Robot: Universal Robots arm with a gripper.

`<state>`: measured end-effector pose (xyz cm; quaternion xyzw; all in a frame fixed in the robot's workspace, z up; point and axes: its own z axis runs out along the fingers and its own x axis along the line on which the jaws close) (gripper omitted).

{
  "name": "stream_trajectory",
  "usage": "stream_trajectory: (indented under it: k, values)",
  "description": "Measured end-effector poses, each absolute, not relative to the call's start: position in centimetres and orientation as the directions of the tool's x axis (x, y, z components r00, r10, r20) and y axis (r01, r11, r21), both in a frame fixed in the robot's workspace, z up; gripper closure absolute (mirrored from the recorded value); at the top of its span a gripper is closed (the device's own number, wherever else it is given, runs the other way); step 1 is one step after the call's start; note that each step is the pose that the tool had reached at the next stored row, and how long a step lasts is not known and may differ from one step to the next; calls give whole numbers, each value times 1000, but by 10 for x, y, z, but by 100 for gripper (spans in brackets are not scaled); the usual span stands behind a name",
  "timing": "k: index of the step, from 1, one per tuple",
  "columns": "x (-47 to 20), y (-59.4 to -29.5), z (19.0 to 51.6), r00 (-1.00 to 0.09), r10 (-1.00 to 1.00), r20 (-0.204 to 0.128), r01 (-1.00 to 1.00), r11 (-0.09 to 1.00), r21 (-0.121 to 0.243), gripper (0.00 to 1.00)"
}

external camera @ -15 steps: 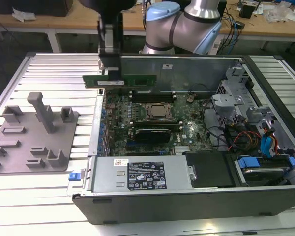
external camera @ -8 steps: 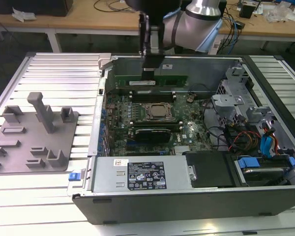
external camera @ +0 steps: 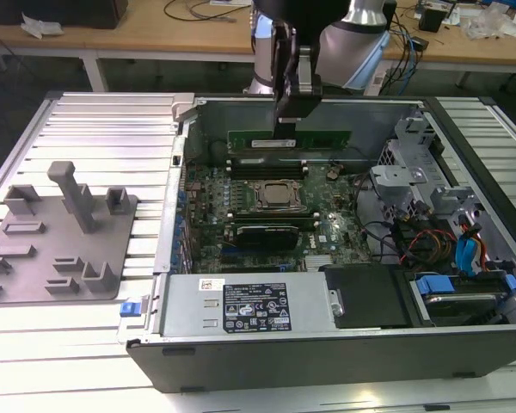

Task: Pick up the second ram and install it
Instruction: 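Pick up the second ram and move it above second insertion slot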

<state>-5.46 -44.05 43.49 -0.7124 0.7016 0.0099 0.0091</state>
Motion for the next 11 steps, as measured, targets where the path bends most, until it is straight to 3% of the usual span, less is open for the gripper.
stream_trajectory:
  k: [11]
  values:
    - [-52,-413,413,15,-1000,-27,-1000,-15,1,91]
